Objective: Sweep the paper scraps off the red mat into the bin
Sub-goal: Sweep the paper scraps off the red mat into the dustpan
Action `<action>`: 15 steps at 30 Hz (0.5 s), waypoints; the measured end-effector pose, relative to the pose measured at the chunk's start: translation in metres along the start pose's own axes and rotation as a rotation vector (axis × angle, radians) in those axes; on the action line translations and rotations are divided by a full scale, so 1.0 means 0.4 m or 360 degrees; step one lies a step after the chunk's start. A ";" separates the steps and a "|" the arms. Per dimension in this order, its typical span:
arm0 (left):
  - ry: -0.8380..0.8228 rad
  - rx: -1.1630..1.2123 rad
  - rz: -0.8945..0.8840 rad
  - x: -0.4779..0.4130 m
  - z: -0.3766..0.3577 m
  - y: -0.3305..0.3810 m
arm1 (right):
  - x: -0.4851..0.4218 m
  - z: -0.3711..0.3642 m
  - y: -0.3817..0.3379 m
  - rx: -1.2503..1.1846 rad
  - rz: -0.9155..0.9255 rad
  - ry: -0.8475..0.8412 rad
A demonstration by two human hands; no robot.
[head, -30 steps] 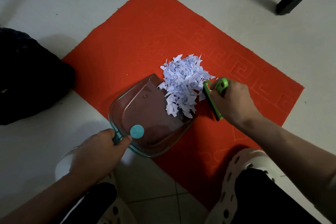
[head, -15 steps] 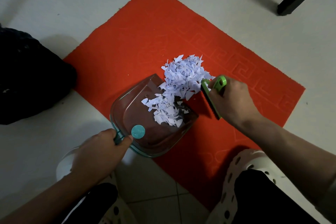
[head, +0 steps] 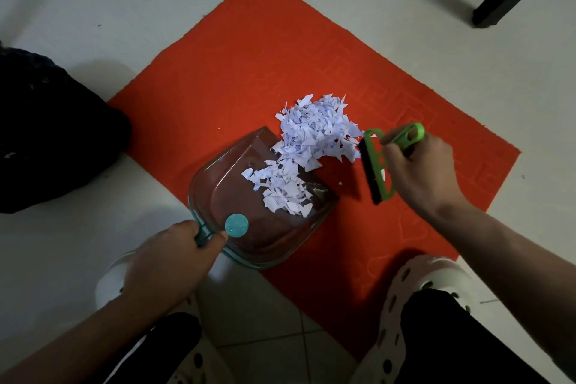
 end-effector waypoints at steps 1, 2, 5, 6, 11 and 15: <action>0.0003 -0.0006 0.0004 0.001 0.002 0.001 | -0.006 0.006 0.011 0.0046 0.0001 0.0024; 0.0007 -0.0005 0.0006 0.001 0.003 0.003 | -0.011 0.009 0.023 0.0093 -0.0003 0.0031; -0.0005 -0.0006 0.0011 0.001 0.004 0.005 | -0.018 -0.006 0.049 0.0191 -0.0012 -0.0020; -0.0008 -0.0008 0.0006 0.000 0.001 0.005 | -0.015 -0.019 0.049 0.0183 0.0006 -0.0065; -0.0040 0.0000 0.0011 -0.002 0.000 0.011 | 0.021 -0.073 0.004 0.0107 0.0133 -0.0308; -0.0042 0.0022 0.0009 -0.002 0.012 0.022 | 0.015 -0.043 -0.020 -0.0029 0.0097 -0.0209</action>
Point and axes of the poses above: each hand's wrist, its own x-axis away from the middle knuckle, its own z-axis out of the back of the hand, y = z × x, the point moved 5 cm from there along -x, towards the middle knuckle, and after that the axes turned 15 degrees about -x, right-handed, at the moved point
